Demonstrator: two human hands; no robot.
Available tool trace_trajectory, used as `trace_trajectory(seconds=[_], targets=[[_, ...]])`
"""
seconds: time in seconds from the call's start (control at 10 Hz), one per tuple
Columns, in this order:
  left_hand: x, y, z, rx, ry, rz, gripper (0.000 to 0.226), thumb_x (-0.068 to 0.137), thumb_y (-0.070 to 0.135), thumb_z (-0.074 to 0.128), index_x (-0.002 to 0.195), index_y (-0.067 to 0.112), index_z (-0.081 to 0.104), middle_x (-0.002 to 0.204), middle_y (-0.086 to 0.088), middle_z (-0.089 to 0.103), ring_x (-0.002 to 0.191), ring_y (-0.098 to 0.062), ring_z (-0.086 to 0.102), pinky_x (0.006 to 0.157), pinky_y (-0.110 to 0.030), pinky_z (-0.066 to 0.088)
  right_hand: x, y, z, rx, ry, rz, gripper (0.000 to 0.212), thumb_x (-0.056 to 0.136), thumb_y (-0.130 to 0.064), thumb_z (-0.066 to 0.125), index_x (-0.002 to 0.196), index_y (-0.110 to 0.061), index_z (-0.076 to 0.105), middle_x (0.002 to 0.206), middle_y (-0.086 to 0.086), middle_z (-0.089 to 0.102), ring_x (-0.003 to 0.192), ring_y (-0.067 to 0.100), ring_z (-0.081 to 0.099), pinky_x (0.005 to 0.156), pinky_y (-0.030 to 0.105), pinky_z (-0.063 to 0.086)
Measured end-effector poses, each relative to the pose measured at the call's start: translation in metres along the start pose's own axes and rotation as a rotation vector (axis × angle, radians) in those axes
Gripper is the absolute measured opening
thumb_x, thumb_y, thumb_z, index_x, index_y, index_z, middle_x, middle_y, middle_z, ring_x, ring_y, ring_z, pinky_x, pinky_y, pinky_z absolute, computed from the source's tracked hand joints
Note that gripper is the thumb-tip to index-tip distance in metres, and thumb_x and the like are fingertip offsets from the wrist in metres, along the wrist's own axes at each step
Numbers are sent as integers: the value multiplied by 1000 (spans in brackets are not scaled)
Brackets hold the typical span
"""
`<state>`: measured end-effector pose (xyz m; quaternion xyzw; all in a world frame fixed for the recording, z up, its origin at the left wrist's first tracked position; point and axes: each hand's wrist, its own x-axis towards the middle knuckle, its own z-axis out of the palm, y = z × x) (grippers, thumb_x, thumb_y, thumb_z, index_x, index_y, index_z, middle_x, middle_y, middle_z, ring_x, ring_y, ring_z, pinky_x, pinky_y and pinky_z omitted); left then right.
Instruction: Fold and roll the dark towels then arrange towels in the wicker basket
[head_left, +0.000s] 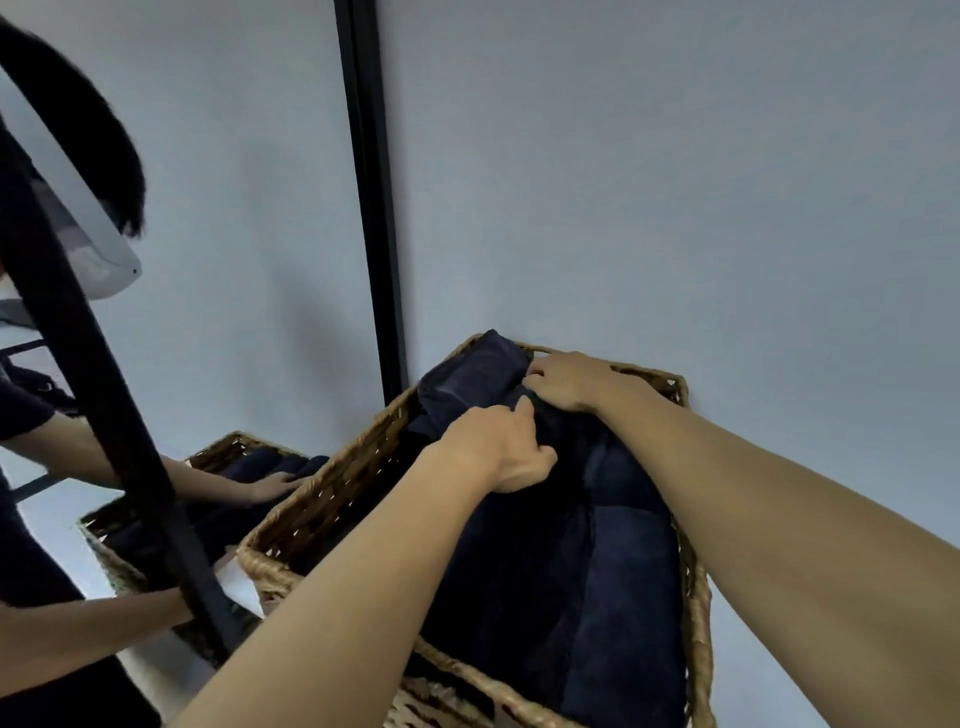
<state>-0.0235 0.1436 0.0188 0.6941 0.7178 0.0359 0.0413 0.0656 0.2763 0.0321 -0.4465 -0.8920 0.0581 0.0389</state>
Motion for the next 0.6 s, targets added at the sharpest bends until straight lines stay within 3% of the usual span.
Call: trace_trajectory(seconds=[0.1,0.2,0.3,0.4,0.5,0.6], targets=[[-3,2,7,-7,44,-18,72,98,51,33,154,10,13,135,-17,51,122,-37,50,100,-44,43,-16,-11,4,-173,200,-23,34,101,-32,30,112,-24,60,117,-2,61,113,24,48,94,45,31],[1,2,11,35,59,-27,64,101,44,39,151,10,18,133,-16,51,119,-37,52,93,-43,44,-24,-15,5,-296,81,-31,33,103,-34,24,98,-25,55,118,-2,58,119,27,43,103,54,27],[7,-2,9,-45,34,-54,64,100,43,39,152,13,18,139,-14,48,125,-34,49,98,-42,41,-18,-15,0,-155,-70,15,39,103,-34,22,112,-22,59,129,-3,54,124,27,41,103,54,28],[5,-6,4,-102,14,-81,64,99,42,43,152,13,22,139,-13,51,126,-31,48,98,-38,40,-20,-13,7,147,8,40,37,98,-39,36,126,-30,57,135,-6,54,126,22,46,105,48,34],[-1,7,-7,-346,48,-117,48,95,30,53,139,11,43,131,-9,57,109,-22,54,89,-31,44,-59,-11,-3,551,279,34,34,95,-29,52,128,-23,60,129,-5,61,120,16,54,105,36,41],[-2,34,-28,-678,325,-132,34,95,25,53,127,12,58,125,-2,61,105,-17,56,85,-29,44,-118,-5,-23,869,506,-34,18,96,-30,56,103,-21,70,99,-14,69,92,3,63,87,15,48]])
